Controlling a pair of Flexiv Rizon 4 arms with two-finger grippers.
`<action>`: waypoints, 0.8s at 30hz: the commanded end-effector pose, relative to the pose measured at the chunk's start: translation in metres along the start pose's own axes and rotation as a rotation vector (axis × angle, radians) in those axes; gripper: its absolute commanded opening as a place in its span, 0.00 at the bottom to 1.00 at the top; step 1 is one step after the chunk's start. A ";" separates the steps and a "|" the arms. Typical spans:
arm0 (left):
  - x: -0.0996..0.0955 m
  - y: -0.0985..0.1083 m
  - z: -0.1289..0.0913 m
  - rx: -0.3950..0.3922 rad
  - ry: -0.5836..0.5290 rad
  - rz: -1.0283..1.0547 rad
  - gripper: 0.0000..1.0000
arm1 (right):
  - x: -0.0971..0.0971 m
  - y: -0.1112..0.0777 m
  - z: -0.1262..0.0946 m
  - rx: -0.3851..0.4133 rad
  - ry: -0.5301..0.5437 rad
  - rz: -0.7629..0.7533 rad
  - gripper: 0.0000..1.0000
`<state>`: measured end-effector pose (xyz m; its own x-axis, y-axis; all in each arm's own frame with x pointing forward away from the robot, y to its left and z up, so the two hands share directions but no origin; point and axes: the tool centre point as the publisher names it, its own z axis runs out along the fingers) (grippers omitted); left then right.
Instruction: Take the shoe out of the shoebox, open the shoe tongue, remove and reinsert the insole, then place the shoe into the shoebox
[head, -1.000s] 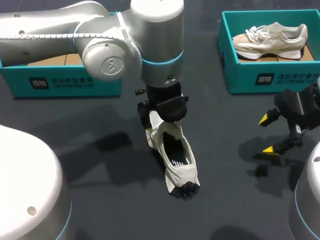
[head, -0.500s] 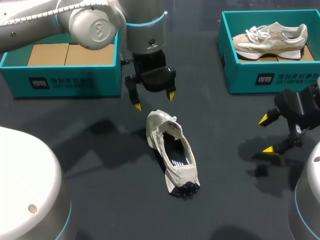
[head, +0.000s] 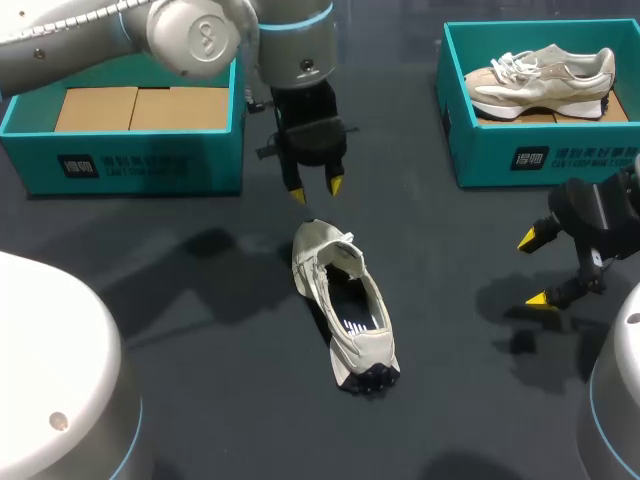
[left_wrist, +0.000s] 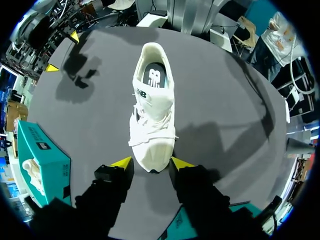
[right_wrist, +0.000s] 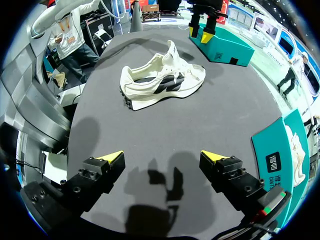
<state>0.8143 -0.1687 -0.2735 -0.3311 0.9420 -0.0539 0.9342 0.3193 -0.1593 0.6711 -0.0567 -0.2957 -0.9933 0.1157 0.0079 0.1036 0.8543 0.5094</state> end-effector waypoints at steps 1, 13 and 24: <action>-0.006 -0.005 0.008 0.003 -0.004 0.014 0.40 | 0.002 0.000 0.001 0.003 -0.003 0.000 1.00; -0.008 -0.041 0.037 0.067 -0.011 0.065 0.34 | 0.002 0.000 0.001 0.003 -0.003 0.000 1.00; -0.003 -0.069 0.060 0.105 -0.003 0.088 0.26 | 0.002 0.000 0.001 0.003 -0.003 0.000 1.00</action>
<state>0.7483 -0.1972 -0.3127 -0.2495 0.9658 -0.0704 0.9397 0.2239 -0.2585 0.6711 -0.0566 -0.2957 -0.9933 0.1157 0.0079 0.1035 0.8543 0.5094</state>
